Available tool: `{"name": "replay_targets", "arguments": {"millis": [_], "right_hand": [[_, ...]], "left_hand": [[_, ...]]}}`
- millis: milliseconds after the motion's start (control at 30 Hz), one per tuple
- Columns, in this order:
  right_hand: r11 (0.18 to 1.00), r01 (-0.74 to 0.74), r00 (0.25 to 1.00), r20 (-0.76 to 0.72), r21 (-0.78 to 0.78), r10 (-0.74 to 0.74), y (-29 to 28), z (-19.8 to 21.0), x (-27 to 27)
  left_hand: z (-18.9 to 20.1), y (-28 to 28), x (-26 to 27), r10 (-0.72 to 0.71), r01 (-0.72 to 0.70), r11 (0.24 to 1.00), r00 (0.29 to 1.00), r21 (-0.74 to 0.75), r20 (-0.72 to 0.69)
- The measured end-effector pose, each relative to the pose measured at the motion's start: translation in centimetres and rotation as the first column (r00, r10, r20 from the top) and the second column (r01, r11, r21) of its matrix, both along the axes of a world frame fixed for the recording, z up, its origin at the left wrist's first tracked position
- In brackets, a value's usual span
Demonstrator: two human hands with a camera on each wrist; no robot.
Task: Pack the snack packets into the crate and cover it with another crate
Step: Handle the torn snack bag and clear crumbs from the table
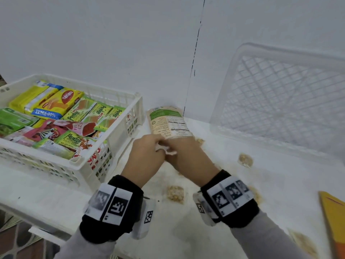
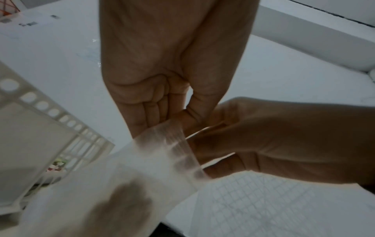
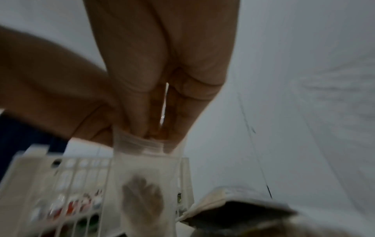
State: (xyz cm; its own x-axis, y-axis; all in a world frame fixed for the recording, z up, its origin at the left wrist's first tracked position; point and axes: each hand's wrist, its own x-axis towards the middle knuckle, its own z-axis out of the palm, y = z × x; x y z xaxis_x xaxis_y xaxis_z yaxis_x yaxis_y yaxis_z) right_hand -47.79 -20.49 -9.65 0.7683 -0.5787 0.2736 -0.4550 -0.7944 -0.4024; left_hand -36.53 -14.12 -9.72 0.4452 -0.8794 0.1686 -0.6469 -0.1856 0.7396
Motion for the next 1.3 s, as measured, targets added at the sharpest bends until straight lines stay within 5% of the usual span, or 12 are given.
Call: {"name": "replay_targets", "arguments": {"millis": [67, 133, 233, 300, 400, 600, 700, 833, 933, 1000, 1133, 1300], "right_hand": [[0.978, 0.012, 0.949, 0.306, 0.207, -0.077, -1.5, 0.7, -1.2], [0.965, 0.135, 0.915, 0.346, 0.223, -0.208, -4.1, 0.3, -3.3], [0.895, 0.435, 0.893, -0.175, 0.104, -0.414, -9.2, -1.7, -7.2], [0.799, 0.6, 0.699, -0.513, 0.043, -0.497, -11.6, -3.5, -9.3], [0.709, 0.705, 0.5, -0.717, 0.013, -0.485, -13.1, -5.4, -11.5], [0.74, 0.669, 0.521, -0.668, -0.068, -0.532, -13.0, -5.4, -12.5], [0.706, 0.708, 0.615, -0.51, 0.022, -0.601, -12.2, -4.4, -12.0], [0.778, 0.578, 0.791, 0.067, 0.247, -0.609, -9.5, -2.0, -9.5], [0.871, 0.227, 0.758, 0.482, 0.436, -0.439, -6.1, 1.0, -6.3], [0.857, -0.05, 0.706, 0.625, 0.513, -0.333, -4.0, 2.6, -4.4], [0.835, -0.221, 0.754, 0.631, 0.503, -0.181, -1.3, 2.5, -1.5], [0.955, -0.081, 0.894, 0.444, 0.287, -0.058, -1.0, 0.1, -0.7]], "left_hand": [[0.2, -0.1, 0.7, 0.028, -0.028, 0.999, 1.0, 0.021, -0.011], [0.2, -0.1, 1.3, 0.047, -0.046, 0.999, 0.998, 0.026, -0.048], [0.0, -0.1, 1.6, 0.03, -0.03, 1.0, 0.994, 0.001, -0.103], [-0.3, -0.2, 1.7, 0.003, -0.004, 1.0, 0.99, -0.006, -0.141], [-0.8, -0.3, 1.7, -0.031, 0.028, 0.999, 0.983, -0.018, -0.178], [-1.2, -0.6, 1.9, -0.047, 0.033, 0.998, 0.963, -0.056, -0.265], [-1.2, -0.6, 1.9, -0.054, 0.042, 0.998, 0.955, -0.048, -0.29], [-1.3, -0.6, 1.8, -0.063, 0.053, 0.998, 0.954, -0.039, -0.294], [-1.4, -0.7, 1.7, -0.059, 0.052, 0.998, 0.951, -0.028, -0.305], [-1.4, -0.8, 1.6, -0.056, 0.049, 0.998, 0.949, -0.029, -0.311], [-1.0, -0.6, 1.4, -0.066, 0.057, 0.998, 0.931, -0.036, -0.359], [-0.7, -0.2, 1.3, -0.033, 0.018, 0.999, 0.918, -0.041, -0.395]]}}
